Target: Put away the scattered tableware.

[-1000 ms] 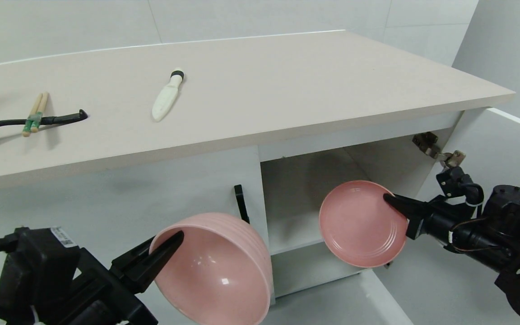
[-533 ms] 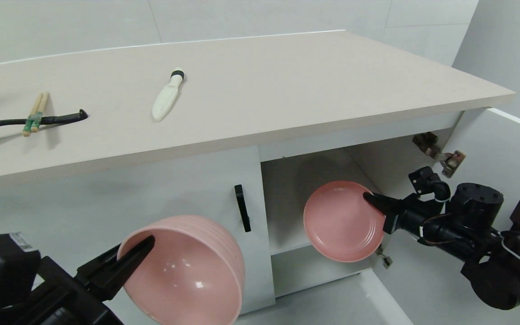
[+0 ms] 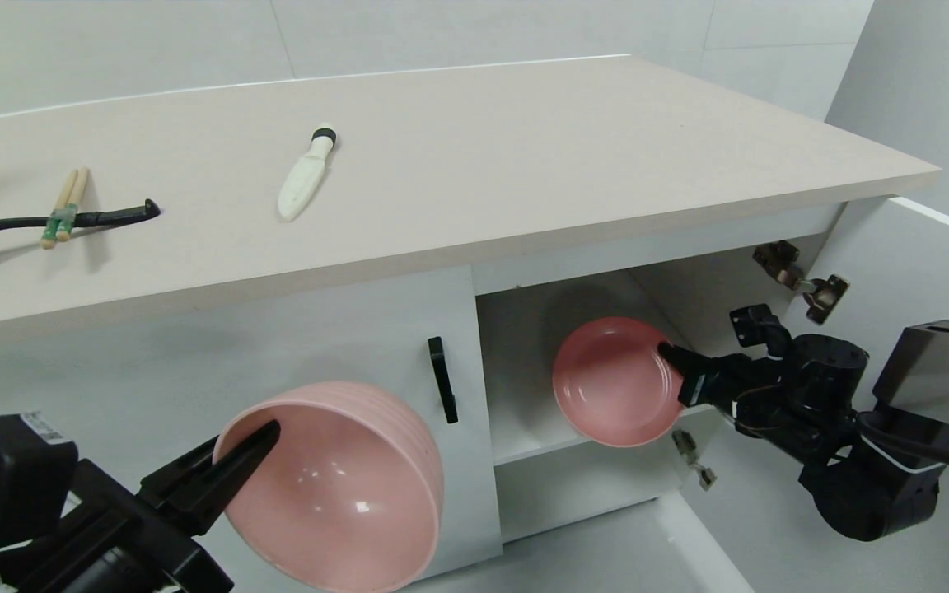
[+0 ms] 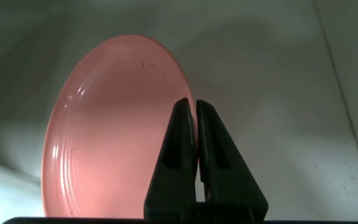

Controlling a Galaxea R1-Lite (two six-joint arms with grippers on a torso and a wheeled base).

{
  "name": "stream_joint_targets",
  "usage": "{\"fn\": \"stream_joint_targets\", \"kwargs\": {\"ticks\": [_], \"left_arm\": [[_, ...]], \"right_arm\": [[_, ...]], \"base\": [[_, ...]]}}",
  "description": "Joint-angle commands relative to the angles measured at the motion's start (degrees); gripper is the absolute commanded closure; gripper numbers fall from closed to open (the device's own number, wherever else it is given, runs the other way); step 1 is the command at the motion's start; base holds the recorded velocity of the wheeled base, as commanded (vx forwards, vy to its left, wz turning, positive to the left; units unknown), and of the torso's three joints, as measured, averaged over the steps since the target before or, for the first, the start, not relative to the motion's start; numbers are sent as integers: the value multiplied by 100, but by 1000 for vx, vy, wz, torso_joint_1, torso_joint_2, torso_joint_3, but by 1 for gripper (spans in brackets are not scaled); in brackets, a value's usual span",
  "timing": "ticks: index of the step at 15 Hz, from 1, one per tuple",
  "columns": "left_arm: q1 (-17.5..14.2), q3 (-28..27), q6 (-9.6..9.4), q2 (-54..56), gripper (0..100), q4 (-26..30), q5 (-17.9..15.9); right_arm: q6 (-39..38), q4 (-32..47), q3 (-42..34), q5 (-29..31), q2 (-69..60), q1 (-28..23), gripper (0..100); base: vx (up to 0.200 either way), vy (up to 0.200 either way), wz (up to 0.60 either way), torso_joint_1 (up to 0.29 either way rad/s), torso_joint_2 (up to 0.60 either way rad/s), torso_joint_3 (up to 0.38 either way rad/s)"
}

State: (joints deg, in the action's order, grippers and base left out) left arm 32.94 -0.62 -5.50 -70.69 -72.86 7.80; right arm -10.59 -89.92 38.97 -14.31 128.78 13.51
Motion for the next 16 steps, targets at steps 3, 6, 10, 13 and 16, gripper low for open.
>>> {"fn": "stream_joint_targets", "kwargs": {"ticks": [3,6,10,13,16], "left_arm": [[2,-43,49,-111,100,-9,2],[2,-140,49,-252,100,-9,2],[2,-201,49,-586,100,-299,2],[2,-201,40,-911,100,-685,2],[2,-201,40,-1087,100,-896,2]], "right_arm": [[-373,-8,576,517,657,3,100],[-558,-8,778,552,798,3,100],[-558,-8,1376,710,1167,56,100],[-663,-8,1824,886,1483,135,100],[-663,-8,2088,886,1659,135,100]], "base": [[0,0,0,0,0,0],[0,0,0,0,0,0],[0,0,0,0,0,0],[0,0,0,0,0,0],[0,0,0,0,0,0]]}}
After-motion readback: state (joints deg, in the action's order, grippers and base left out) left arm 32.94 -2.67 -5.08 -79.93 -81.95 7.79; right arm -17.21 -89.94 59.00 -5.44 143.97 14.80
